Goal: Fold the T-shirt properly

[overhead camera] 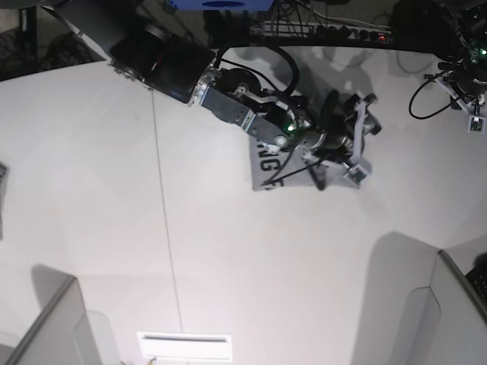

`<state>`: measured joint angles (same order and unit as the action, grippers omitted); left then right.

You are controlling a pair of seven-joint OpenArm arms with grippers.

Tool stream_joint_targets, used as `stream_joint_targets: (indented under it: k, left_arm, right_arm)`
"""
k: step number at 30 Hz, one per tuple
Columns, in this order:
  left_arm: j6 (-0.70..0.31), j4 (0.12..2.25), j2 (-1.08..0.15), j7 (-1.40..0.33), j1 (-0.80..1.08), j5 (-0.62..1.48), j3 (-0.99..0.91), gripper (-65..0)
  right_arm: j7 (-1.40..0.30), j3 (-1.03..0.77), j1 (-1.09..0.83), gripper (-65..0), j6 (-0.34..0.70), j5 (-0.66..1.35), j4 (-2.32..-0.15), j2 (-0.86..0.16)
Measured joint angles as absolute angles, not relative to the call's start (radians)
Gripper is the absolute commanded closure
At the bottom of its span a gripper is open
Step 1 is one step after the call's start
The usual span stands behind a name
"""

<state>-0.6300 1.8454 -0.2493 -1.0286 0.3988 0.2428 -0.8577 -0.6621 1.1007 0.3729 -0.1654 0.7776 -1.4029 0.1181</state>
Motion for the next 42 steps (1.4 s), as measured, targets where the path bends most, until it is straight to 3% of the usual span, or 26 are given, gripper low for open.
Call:
stream_joint_targets:
  k: [11, 13, 16, 17, 21, 24, 27, 30, 31, 32, 34, 42]
  left_arm:
    - [-0.631, 1.847, -0.246, -1.028, 0.393, 0.229, -0.854, 0.0]
    - [-0.672, 1.847, -0.245, -1.029, 0.393, 0.228, -0.854, 0.0]
    - [-0.696, 1.847, -0.240, -1.028, 0.394, 0.232, -0.853, 0.0]
    - [-0.696, 1.846, -0.241, -1.028, 0.395, 0.228, -0.854, 0.0]
    - [-0.697, 1.843, -0.241, -1.028, 0.387, 0.226, -0.855, 0.0]
    - [-0.706, 1.843, -0.239, -1.028, 0.349, 0.232, -0.891, 0.0]
    - [-0.704, 1.843, -0.256, -1.023, 0.330, 0.214, -0.958, 0.0]
    - [-0.693, 1.813, -0.285, -1.071, 0.328, 0.210, -0.958, 0.0]
    - [-0.699, 1.797, -0.291, -1.083, 0.319, 0.214, -0.959, 0.0]
    - [-0.700, 1.780, -0.298, -1.090, 0.315, 0.213, -0.959, 0.0]
    - [-0.700, 1.766, -0.311, -1.093, 0.316, 0.209, -0.961, 0.0]
    - [-0.700, 1.743, -0.345, -1.093, 0.316, 0.210, -0.965, 0.0]
  right_arm:
    - [-0.647, 1.152, 0.418, -31.5, -0.160, 0.778, -1.407, 0.113]
    - [-0.660, 1.131, 0.402, -24.0, -0.160, 0.779, -1.439, 0.110]
    - [-0.647, 1.017, 0.372, -1.1, -0.150, 0.785, -1.529, 0.068]
    - [-0.638, 0.966, 0.357, 0.0, -0.150, 0.782, -1.556, 0.043]
    - [-0.730, 0.860, 0.266, 0.0, -0.178, 0.749, -1.621, -0.041]
    - [-0.850, 0.898, 0.215, 0.0, -0.165, 0.768, -1.633, -0.013]
    - [-0.849, 0.991, 0.226, 0.0, -0.161, 0.745, -1.645, 0.017]
    - [-0.855, 1.082, 0.233, 0.0, -0.315, 0.595, -1.683, 0.017]
    - [-0.871, 1.110, 0.232, -4.8, -0.354, 0.554, -1.689, 0.020]
    - [-0.897, 1.135, 0.232, -14.6, -0.385, 0.527, -1.691, 0.034]
    - [-0.916, 1.169, 0.232, -27.0, -0.390, 0.483, -1.689, 0.075]
    - [-0.913, 1.216, 0.231, -24.2, -0.386, 0.384, -1.570, 0.110]
